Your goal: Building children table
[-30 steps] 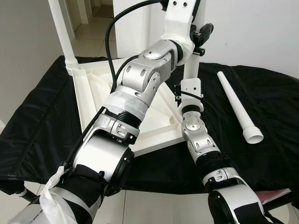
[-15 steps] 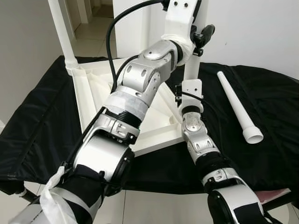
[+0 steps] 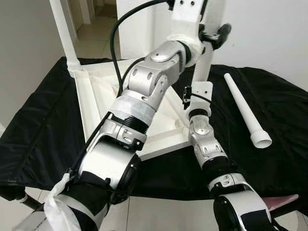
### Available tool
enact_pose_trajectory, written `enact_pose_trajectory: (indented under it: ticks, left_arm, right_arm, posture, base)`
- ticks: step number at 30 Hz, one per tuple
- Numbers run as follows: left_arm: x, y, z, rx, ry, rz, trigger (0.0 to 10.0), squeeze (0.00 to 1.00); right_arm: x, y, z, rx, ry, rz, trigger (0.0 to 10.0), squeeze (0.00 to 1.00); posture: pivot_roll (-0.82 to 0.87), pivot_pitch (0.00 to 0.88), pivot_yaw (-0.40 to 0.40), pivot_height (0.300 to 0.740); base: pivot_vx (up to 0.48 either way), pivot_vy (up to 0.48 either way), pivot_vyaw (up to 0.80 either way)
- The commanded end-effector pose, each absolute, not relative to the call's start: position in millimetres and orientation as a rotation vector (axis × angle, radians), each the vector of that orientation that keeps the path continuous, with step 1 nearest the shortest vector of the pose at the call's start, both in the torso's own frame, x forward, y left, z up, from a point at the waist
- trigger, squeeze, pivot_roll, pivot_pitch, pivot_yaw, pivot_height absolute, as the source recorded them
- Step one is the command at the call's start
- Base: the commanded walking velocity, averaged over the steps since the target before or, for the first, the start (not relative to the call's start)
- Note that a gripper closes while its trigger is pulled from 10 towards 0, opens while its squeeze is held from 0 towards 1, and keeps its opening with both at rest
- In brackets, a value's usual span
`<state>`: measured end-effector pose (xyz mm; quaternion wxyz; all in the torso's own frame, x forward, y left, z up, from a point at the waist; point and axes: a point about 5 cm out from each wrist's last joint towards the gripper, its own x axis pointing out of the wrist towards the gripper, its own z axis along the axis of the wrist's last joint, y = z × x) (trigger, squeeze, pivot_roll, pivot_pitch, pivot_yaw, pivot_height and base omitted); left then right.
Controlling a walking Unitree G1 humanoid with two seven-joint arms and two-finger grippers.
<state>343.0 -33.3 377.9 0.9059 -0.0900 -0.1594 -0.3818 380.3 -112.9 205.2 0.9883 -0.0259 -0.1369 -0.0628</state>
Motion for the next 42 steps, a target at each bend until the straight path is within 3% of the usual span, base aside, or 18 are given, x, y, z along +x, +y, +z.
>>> enact_pose_trajectory:
  ticks: [1,10,20,28,42]
  left_arm:
    - [335,-38,377,-0.241,-0.322,-0.909,10.0,0.0]
    - [333,-33,364,-0.297,-0.274,-0.963,10.0,0.0]
    - [343,-20,332,-0.315,-0.164,-0.892,10.0,0.0]
    - [348,-5,273,-0.135,-0.063,-0.805,10.0,0.0]
    - [342,-4,205,0.038,0.089,-0.813,10.0,0.0]
  right_arm:
    - [380,-115,207,-0.015,-0.261,-0.121,10.0,0.0]
    - [376,-132,211,0.002,-0.275,-0.145,10.0,0.0]
    - [361,-162,200,0.029,-0.273,-0.214,10.0,0.0]
    - [352,-174,200,0.061,-0.301,-0.22,10.0,0.0]
    - [344,-185,216,0.078,-0.367,-0.183,10.0,0.0]
  posture:
    - [0.02,0.042,-0.002,0.74]
    - [0.0,0.051,0.02,0.74]
    - [0.0,0.054,0.022,0.74]
    - [-0.01,0.027,0.016,0.74]
    - [0.01,0.032,0.008,0.74]
  base:
    - [0.0,0.0,0.0]
    - [0.0,0.0,0.0]
    - [0.0,0.0,0.0]
    - [0.0,0.0,0.0]
    - [0.0,0.0,0.0]
